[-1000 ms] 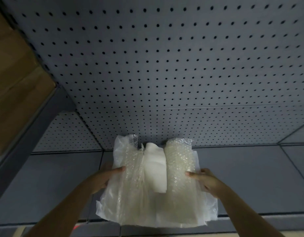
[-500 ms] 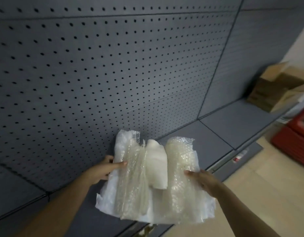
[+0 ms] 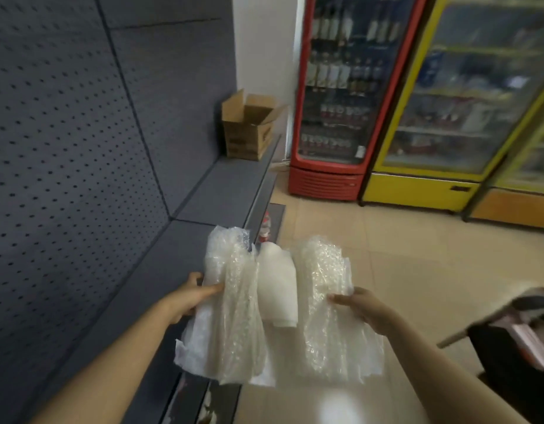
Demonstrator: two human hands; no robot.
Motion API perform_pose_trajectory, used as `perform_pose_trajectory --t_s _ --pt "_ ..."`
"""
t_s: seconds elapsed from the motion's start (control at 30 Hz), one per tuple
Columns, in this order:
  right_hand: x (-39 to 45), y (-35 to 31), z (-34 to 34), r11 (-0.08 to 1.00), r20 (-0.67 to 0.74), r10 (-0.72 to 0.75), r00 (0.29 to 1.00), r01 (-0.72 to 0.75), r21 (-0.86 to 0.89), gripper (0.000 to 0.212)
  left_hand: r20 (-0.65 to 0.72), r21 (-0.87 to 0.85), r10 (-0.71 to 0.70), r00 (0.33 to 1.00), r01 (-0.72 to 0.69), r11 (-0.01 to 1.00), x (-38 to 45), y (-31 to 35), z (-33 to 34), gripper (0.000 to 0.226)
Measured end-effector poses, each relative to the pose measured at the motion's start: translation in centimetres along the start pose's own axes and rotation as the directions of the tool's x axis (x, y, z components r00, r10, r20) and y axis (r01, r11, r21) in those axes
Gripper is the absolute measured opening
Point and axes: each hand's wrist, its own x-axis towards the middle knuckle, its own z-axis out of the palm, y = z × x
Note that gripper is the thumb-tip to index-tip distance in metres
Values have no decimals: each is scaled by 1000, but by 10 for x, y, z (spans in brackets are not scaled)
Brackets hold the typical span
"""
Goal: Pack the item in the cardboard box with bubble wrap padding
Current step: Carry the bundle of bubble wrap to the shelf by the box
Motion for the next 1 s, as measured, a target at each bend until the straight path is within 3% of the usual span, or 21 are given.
perform_pose_trajectory --t_s 0.1,0.2,0.27,0.37,0.47,0.7,0.83,0.93,1.0 --pt "-17 22 -46 998 -111 21 994 -14 62 49 55 74 34 998 -38 997 16 37 51 79" --pt "-25 41 -82 994 -183 49 982 -29 110 51 100 139 59 993 -72 988 28 63 91 91" --pt "-24 52 -102 991 -203 63 977 -36 132 60 121 155 54 991 -73 985 33 77 112 98" --pt "-18 54 -123 990 -208 62 976 -35 134 50 129 187 54 990 -78 979 35 92 131 106" --pt "-4 47 -133 992 -187 49 981 -26 122 47 122 198 55 991 -78 977 44 98 133 98" --pt "52 25 -139 997 -157 63 986 -54 58 73 67 171 52 996 -63 983 81 114 124 79" --pt "90 3 -143 997 -137 79 987 -76 23 61 92 179 11 996 -27 983 119 133 116 91" --pt "124 -14 -150 998 -173 58 983 -62 -20 96 113 184 6 994 -27 983 155 154 108 104" --pt "146 -29 -155 997 -190 60 980 -66 -27 97 127 181 23 992 -46 982 178 169 104 96"
